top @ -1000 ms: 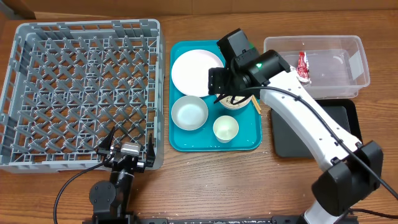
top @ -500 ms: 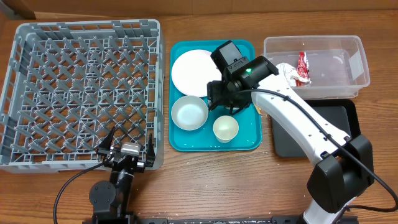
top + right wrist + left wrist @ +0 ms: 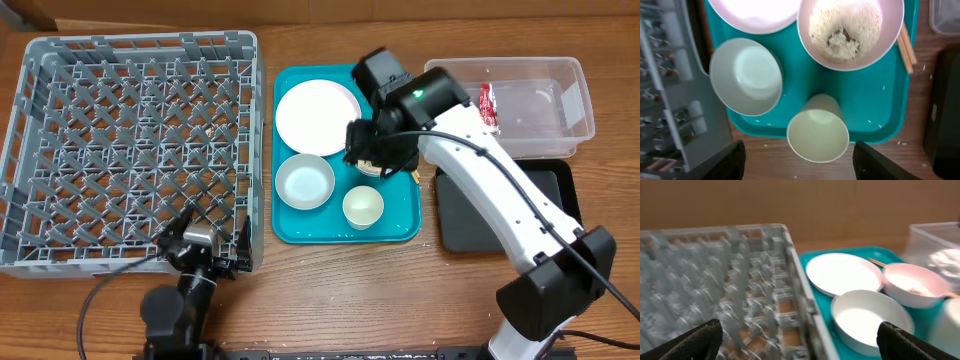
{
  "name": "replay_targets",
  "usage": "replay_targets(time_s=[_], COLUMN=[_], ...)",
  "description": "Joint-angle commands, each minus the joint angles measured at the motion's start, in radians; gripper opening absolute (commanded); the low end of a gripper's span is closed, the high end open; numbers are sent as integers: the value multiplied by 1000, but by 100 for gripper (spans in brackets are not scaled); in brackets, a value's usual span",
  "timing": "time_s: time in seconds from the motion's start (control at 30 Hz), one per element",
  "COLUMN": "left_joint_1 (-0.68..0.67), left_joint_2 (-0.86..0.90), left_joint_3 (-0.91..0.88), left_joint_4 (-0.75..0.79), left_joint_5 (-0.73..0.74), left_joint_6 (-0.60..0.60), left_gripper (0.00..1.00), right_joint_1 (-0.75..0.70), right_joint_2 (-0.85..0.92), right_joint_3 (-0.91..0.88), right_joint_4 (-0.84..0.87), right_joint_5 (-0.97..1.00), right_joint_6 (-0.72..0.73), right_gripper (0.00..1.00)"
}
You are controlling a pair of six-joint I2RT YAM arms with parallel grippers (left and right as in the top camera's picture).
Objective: Sort waste into correct bins and load items into the dishwasher
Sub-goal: 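Grasp the pink bowl with rice by its rim with the right gripper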
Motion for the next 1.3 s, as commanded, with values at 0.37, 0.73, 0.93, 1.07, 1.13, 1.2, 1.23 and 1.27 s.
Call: replay_targets(time_s=[0.37, 0.73, 0.93, 1.07, 1.13, 1.2, 1.23, 1.27], left_joint_1=[10, 9, 9, 16, 24, 39, 47, 59], left_joint_2=[768, 1067, 1159, 1163, 1160, 1159, 1159, 1159], left_joint_3=[811, 995, 996, 998, 1010, 1019, 1022, 1022], left_joint_4=[-405, -484, -470, -444, -443, -444, -444, -444], left_joint_5=[259, 386, 547, 505, 444, 370, 341, 304], left_joint_6=[-150, -226, -213, -209, -238, -293, -317, -345], left_gripper=[100, 100, 92, 82, 84, 85, 86, 87], right_joint_1=[-2, -37, -53, -50, -46, -45, -45, -45], right_joint_2=[-18, -17, -15, 1, 18, 37, 51, 68], right_joint_3=[26, -74, -101, -160, -185, -199, -200, -200], right_joint_4=[82, 251, 297, 374, 407, 430, 435, 442], right_joint_5=[127, 143, 133, 110, 111, 111, 110, 111], right_joint_6=[-26, -220, -323, -391, -435, -459, -471, -482], right_gripper=[68, 65, 64, 56, 52, 49, 49, 48])
